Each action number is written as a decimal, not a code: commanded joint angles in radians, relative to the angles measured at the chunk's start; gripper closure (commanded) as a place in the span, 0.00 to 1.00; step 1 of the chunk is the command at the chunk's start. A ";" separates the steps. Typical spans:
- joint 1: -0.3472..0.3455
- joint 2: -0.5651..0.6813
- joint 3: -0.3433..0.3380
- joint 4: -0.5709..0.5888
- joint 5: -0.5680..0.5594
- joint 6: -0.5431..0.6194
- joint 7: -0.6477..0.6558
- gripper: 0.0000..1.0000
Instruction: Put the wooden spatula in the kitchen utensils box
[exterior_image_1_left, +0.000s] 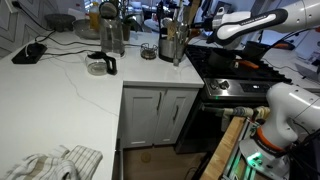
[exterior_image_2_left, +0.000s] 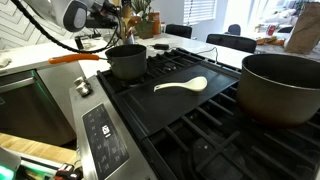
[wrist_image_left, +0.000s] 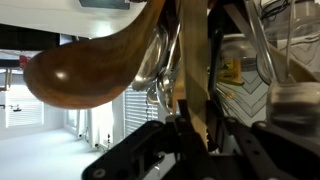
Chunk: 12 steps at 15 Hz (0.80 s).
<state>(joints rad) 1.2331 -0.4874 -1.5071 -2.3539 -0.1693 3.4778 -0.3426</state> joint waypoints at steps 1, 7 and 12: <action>0.018 -0.015 -0.035 0.015 -0.029 -0.052 0.023 0.94; -0.024 0.005 0.017 0.034 -0.013 -0.134 0.044 0.29; -0.204 0.057 0.248 0.047 0.008 -0.331 0.083 0.00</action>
<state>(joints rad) 1.1591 -0.4789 -1.3984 -2.3127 -0.1685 3.2704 -0.2980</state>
